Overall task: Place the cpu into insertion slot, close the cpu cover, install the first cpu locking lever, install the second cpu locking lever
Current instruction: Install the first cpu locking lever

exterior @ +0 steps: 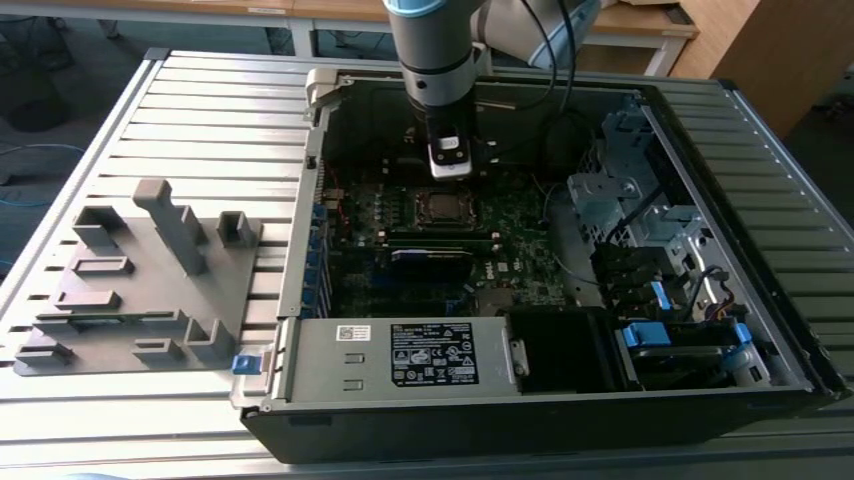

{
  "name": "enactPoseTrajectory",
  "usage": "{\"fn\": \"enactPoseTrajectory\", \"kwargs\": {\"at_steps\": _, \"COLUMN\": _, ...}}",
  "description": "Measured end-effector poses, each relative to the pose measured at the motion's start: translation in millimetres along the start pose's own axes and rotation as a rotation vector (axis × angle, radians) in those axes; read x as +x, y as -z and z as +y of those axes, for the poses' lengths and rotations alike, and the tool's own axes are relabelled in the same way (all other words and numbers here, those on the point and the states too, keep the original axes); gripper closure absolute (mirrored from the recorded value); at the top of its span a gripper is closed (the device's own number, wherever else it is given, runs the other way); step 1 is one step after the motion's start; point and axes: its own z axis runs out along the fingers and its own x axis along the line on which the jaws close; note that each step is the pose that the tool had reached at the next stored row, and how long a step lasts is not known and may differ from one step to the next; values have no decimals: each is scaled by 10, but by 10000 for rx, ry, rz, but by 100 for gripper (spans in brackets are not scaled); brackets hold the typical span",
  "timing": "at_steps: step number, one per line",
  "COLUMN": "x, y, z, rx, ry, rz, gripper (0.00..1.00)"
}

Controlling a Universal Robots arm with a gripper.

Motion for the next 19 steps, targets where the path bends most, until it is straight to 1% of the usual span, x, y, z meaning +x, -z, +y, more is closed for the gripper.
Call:
{"fn": "enactPoseTrajectory", "kwargs": {"at_steps": 5, "x": -2, "y": 3, "z": -2, "rx": 4, "ry": 1, "rz": 1, "gripper": 89}}
{"fn": "enactPoseTrajectory", "kwargs": {"at_steps": 9, "x": -14, "y": 83, "z": 16, "rx": 1, "ry": 0, "rz": 3, "gripper": 89}}
{"fn": "enactPoseTrajectory", "kwargs": {"at_steps": 11, "x": -18, "y": 110, "z": 22, "rx": 3, "ry": 0, "rz": 3, "gripper": 89}}
{"fn": "enactPoseTrajectory", "kwargs": {"at_steps": 13, "x": -13, "y": 109, "z": 33, "rx": 1, "ry": 1, "rz": 3, "gripper": 89}}
{"fn": "enactPoseTrajectory", "kwargs": {"at_steps": 17, "x": 13, "y": 104, "z": 77, "rx": 2, "ry": 0, "rz": 3, "gripper": 89}}
{"fn": "enactPoseTrajectory", "kwargs": {"at_steps": 19, "x": 16, "y": 104, "z": 81, "rx": -7, "ry": -1, "rz": 9, "gripper": 89}}
